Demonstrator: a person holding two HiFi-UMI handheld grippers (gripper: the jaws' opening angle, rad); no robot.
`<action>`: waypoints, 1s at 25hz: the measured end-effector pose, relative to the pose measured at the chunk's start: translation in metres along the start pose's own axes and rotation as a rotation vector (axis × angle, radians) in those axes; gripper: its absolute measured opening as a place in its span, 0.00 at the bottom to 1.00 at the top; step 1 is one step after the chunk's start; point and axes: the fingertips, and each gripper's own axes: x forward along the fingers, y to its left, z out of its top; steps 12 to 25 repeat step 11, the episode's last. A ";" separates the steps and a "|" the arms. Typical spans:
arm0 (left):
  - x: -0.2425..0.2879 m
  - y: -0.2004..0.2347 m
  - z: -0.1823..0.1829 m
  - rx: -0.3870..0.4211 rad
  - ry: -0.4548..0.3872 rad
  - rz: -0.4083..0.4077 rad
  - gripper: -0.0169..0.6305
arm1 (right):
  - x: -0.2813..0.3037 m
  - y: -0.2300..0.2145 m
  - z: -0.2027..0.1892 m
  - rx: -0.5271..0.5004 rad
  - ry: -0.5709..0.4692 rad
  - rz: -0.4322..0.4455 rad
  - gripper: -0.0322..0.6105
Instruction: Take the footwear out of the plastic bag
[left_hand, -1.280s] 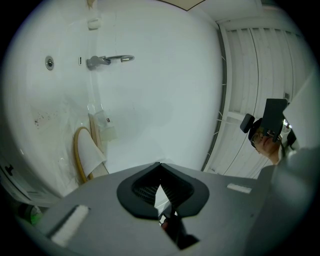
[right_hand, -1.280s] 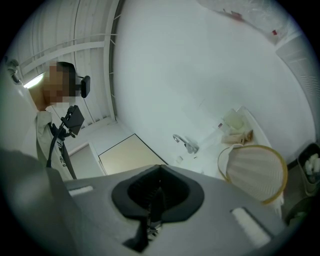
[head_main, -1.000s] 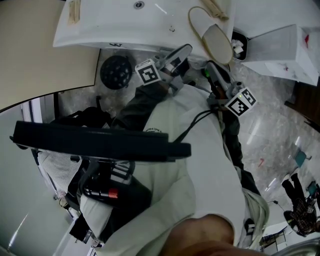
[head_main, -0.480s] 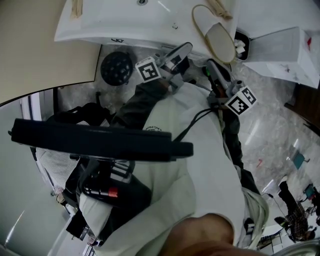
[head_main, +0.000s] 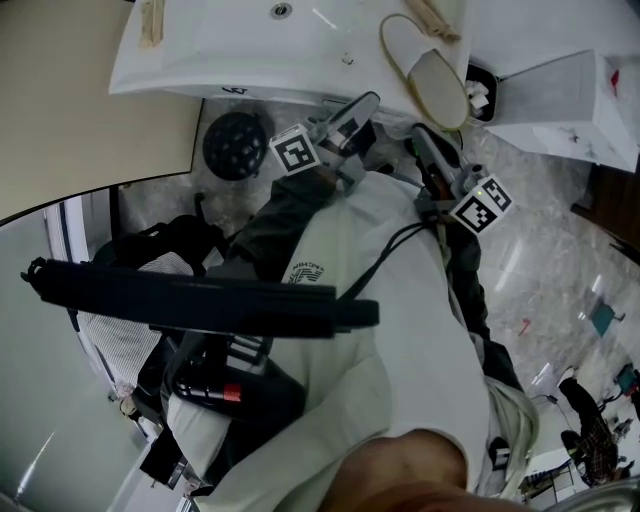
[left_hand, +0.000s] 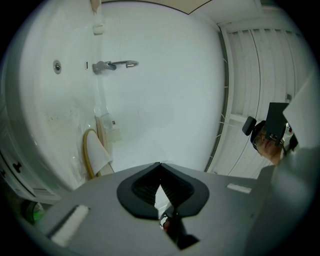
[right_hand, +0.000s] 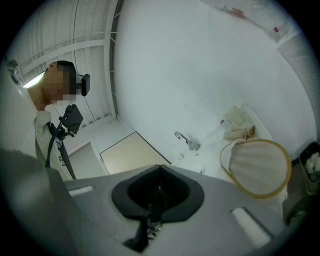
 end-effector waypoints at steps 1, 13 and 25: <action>-0.001 0.001 0.000 -0.001 -0.001 0.001 0.03 | 0.000 -0.001 0.000 0.001 -0.002 -0.002 0.05; -0.002 0.002 0.001 -0.003 -0.003 0.009 0.03 | 0.000 -0.001 0.000 0.008 -0.001 -0.002 0.05; -0.002 0.002 0.001 -0.003 -0.003 0.009 0.03 | 0.000 -0.001 0.000 0.008 -0.001 -0.002 0.05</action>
